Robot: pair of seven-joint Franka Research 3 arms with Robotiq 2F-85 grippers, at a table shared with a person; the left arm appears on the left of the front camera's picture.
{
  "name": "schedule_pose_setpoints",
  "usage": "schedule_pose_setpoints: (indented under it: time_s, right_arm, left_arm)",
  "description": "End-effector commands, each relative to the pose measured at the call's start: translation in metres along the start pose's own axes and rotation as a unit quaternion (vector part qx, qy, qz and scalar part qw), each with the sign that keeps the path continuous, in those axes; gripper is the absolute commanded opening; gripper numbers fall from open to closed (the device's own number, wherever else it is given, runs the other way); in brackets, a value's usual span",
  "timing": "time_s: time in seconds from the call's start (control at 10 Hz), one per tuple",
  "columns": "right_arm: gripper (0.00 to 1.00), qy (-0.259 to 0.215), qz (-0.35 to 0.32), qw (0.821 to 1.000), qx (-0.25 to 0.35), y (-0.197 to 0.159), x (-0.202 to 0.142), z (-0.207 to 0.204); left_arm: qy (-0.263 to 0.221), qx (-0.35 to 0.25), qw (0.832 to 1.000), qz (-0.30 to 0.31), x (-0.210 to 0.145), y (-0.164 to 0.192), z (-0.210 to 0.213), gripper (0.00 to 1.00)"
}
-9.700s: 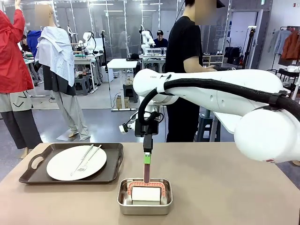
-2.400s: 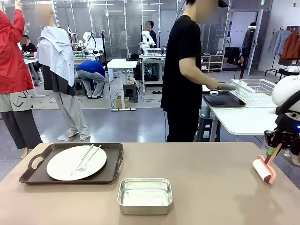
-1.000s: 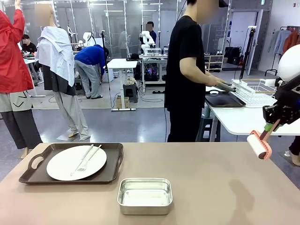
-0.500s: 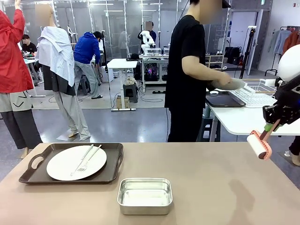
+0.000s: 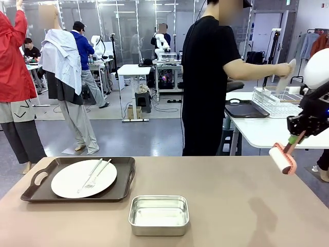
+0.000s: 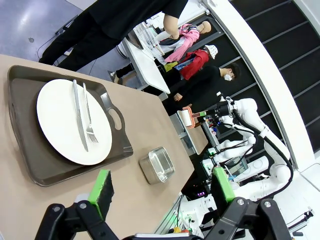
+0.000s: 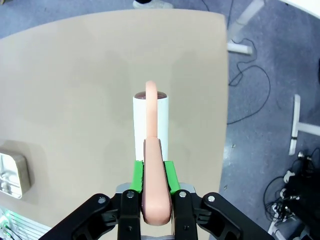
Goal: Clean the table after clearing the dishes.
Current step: Place the Lint Roller back on top of the Airtight Container.
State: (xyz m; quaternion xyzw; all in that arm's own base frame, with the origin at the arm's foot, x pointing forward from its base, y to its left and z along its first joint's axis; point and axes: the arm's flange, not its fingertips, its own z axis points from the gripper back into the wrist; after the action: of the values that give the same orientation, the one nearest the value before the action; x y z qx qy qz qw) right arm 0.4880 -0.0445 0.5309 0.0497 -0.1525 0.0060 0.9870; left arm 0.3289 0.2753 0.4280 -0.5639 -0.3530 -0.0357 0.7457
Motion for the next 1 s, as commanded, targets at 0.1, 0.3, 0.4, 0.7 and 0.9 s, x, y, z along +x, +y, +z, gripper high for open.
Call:
schedule_pose_setpoints:
  time_s: [0.1,0.3,0.4,0.7,0.9]
  right_arm:
    - [0.21,-0.008,0.194,0.981,0.024,0.116,0.014,0.024]
    - [0.21,-0.001,0.314,0.948,0.046,0.193,-0.006,0.033]
    - [0.21,0.004,0.371,0.927,0.055,0.229,-0.022,0.034]
    - [0.21,0.024,0.517,0.848,0.112,0.311,-0.08,0.048]
    - [0.21,0.044,0.573,0.811,0.112,0.349,-0.108,0.034]
  left_arm:
    - [-0.002,-0.001,1.0,-0.001,0.0,-0.002,0.003,1.0]
    - [-0.002,-0.001,1.0,-0.001,0.0,-0.002,0.003,1.0]
    - [-0.002,-0.001,1.0,-0.001,0.0,-0.002,0.003,1.0]
    - [-0.002,-0.001,1.0,-0.001,0.0,-0.002,0.003,1.0]
    - [-0.002,-0.001,1.0,-0.001,0.0,-0.002,0.003,1.0]
